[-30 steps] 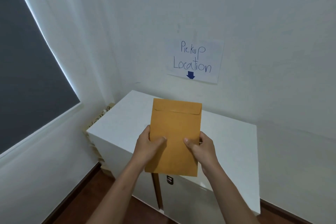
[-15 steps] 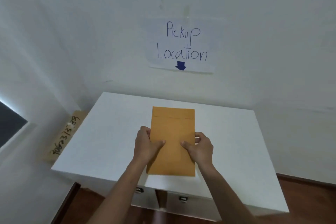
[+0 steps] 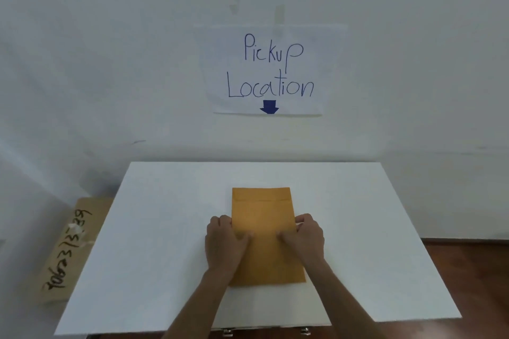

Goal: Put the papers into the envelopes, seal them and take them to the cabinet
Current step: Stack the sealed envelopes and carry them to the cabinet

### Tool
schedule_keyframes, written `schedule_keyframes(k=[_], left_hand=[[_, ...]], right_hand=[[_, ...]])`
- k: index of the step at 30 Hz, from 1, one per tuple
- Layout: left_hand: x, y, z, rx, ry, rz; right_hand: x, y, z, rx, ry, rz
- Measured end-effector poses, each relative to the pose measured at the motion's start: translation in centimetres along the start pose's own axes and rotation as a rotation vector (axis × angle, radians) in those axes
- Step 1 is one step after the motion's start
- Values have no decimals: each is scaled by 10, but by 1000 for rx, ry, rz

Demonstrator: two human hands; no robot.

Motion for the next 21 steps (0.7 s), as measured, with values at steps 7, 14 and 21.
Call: schedule_keyframes(k=[7,14,21], left_hand=[[0,1,4,109,44,48],[-29,32,19,276,52,272],[-37,25,37,341,-6,342]], right_hand=[[4,-11,0,-171,-10,-58],[8,-12,0,-219,-17,-88],[4,-12,3,-243,-43,-94]])
Point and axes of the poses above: each hand's wrist, its own x-axis towards the middle knuckle, its own z-axis out of the palm, y = z × x, the point moved 10 cm from there along x, towards the middle knuckle, and after that the axes turned 2 degrees about z, right-handed, at the moved point
